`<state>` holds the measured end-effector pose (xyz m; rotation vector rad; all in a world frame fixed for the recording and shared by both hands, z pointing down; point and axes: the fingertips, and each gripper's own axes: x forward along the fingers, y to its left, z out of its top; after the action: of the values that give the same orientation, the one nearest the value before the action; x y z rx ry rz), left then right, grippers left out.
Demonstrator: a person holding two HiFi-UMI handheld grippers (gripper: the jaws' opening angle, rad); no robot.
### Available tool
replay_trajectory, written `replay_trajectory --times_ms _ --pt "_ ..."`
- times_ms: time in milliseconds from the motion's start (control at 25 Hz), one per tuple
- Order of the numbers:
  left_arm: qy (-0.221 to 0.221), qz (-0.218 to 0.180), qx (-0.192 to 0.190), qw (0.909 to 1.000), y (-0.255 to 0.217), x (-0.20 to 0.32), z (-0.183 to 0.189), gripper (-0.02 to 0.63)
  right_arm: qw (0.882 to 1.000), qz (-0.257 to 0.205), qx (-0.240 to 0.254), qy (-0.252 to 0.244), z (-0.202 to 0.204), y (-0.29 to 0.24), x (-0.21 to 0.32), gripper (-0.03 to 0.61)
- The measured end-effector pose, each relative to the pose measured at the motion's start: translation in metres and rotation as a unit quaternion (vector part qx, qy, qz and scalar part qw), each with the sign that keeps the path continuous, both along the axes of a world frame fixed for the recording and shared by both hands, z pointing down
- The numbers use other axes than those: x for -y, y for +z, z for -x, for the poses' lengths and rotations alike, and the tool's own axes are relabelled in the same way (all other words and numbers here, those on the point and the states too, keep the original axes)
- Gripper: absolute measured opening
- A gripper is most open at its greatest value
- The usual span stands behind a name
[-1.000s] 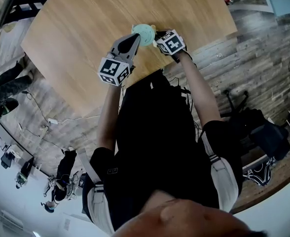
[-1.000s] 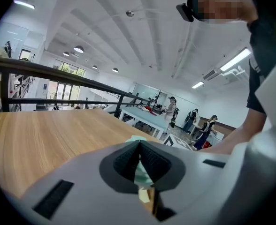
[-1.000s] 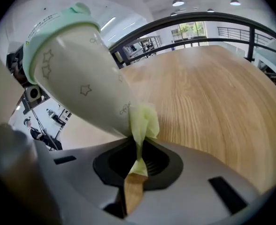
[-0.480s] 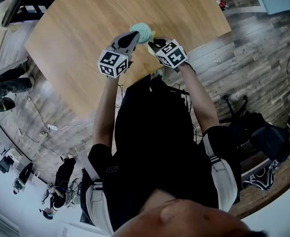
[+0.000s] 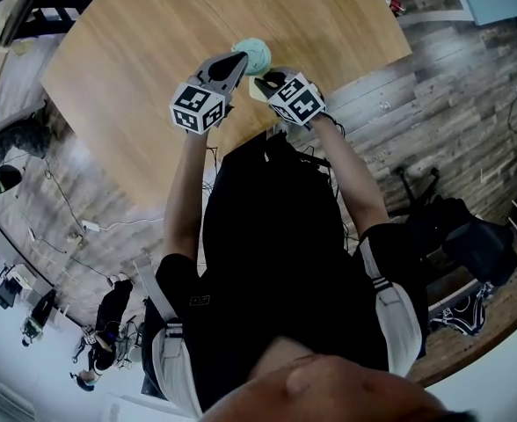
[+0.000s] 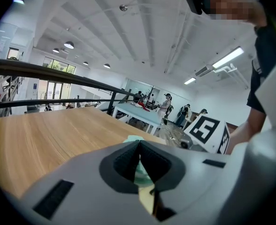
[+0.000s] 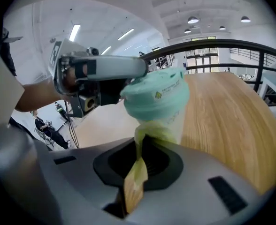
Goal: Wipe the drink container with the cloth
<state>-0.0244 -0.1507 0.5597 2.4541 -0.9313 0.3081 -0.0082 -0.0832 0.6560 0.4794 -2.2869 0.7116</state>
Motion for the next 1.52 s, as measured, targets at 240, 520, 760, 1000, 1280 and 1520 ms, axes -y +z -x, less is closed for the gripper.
replay_trajectory --times_ms 240,520,760,1000,1280,1520 --pt "-0.005 0.002 -0.013 0.9999 -0.001 0.004 0.000 0.023 0.999 0.022 -0.041 0.019 0.002 0.047 0.000 0.044" --pt "-0.025 0.001 -0.025 0.9994 -0.001 0.006 0.002 0.023 0.994 0.040 -0.068 0.078 0.003 0.088 0.000 0.044" --pt "-0.061 -0.004 -0.042 0.9972 -0.004 -0.002 0.016 0.025 0.989 0.051 -0.070 0.117 0.007 0.101 -0.003 0.044" --pt "-0.096 -0.020 -0.055 0.9937 -0.023 -0.019 0.034 0.025 0.991 0.039 -0.060 0.115 0.015 0.090 -0.002 0.046" --pt "-0.133 -0.038 -0.059 0.9886 -0.044 -0.045 0.056 0.025 0.993 0.013 -0.035 0.111 0.028 0.066 -0.005 0.046" --pt "-0.156 -0.046 -0.066 0.9845 -0.051 -0.062 0.068 0.025 0.992 0.004 -0.006 0.129 0.027 0.042 -0.001 0.046"
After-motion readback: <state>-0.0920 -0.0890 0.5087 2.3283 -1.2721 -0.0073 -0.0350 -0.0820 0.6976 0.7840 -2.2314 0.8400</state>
